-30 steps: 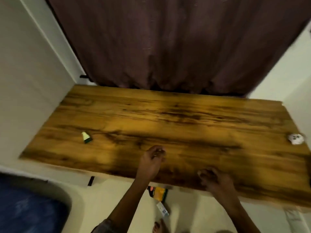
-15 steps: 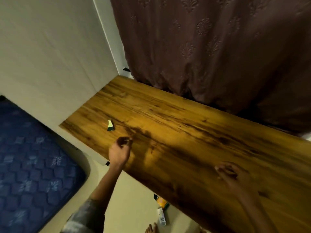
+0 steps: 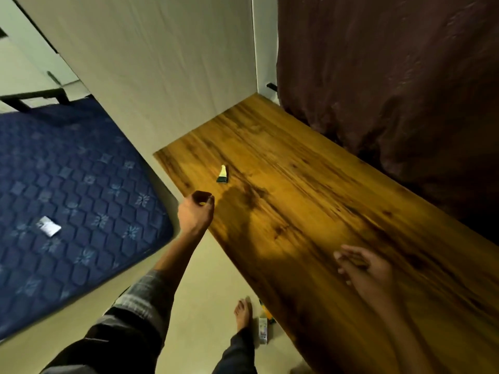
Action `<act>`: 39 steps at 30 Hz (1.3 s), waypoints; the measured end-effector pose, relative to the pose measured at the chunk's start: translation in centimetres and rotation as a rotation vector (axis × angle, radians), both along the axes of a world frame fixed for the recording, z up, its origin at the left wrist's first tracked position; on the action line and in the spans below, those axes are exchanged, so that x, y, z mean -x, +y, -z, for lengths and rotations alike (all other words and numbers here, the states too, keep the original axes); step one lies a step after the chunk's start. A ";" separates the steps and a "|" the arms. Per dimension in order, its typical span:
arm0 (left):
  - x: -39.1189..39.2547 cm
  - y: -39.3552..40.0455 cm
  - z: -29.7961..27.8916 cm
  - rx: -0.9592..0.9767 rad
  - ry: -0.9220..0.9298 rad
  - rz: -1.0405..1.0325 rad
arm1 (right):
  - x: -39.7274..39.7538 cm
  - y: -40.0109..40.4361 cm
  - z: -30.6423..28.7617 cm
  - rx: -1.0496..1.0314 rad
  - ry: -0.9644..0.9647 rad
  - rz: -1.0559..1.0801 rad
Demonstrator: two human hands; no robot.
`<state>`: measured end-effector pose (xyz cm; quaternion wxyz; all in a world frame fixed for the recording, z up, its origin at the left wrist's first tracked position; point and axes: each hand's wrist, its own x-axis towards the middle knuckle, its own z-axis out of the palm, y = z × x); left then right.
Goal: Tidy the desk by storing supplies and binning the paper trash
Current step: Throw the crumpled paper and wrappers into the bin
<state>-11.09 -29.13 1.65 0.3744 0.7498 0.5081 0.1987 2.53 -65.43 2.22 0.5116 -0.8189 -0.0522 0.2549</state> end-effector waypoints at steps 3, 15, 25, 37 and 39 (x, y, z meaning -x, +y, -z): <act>-1.0 1.8 1.1 0.000 0.012 0.017 | -0.5 5.3 -0.5 0.006 -0.032 -0.064; -8.3 13.4 5.5 0.115 0.149 0.151 | -1.0 21.0 -1.7 0.057 -0.051 -0.130; -11.1 12.4 6.9 0.076 0.348 0.346 | -1.3 21.9 -1.5 0.096 -0.007 -0.038; -12.0 -4.9 4.3 0.509 0.116 0.672 | -0.5 10.8 -1.2 0.139 0.001 0.178; -11.9 -8.6 3.9 0.509 0.111 0.730 | -0.1 7.9 -1.2 0.150 -0.002 0.216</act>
